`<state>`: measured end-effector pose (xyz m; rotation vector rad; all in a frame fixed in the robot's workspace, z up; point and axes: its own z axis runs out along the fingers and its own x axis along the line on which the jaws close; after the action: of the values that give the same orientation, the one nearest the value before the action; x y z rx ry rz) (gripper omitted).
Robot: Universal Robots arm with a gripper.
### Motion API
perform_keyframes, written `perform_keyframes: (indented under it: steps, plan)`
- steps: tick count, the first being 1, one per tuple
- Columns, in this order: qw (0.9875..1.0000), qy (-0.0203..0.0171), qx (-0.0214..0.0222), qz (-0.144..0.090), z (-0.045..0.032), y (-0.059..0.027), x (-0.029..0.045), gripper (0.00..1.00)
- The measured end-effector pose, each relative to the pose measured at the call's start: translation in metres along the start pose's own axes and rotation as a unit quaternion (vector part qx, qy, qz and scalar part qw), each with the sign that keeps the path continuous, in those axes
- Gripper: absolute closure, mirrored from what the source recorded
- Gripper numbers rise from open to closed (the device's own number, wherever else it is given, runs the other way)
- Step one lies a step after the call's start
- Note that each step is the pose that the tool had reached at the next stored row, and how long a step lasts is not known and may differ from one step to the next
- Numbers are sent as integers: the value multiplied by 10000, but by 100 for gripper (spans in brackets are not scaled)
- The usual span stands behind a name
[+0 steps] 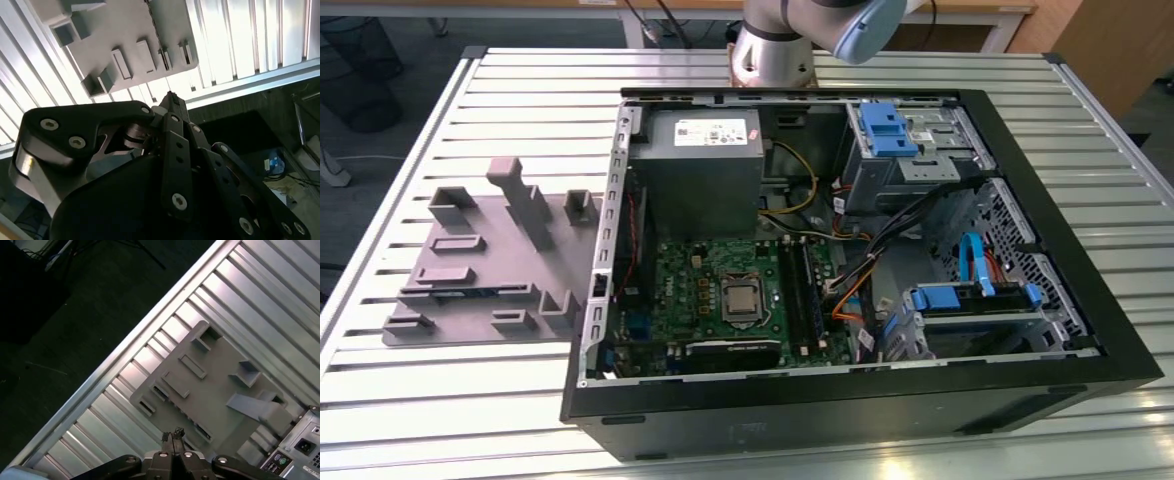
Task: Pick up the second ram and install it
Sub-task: 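Pick up the second ram and move it above second insertion slot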
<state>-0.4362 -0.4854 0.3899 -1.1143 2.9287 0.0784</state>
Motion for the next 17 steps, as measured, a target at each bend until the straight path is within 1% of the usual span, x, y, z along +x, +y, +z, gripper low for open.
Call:
perform_keyframes:
  steps: [3, 6, 8, 12, 14, 17]
  plan:
    - [9998, 10, -5, -216, 0, 2, 2, 89]
    - [9991, 19, -11, -426, 1, 3, 4, 89]
    - [9983, 25, -14, -590, 4, 4, 4, 89]
    - [9962, 39, -21, -873, 3, 4, 5, 89]
    - [9953, 43, -23, -965, 3, 4, 5, 89]
    - [9944, 47, -26, -1059, 4, 4, 5, 89]
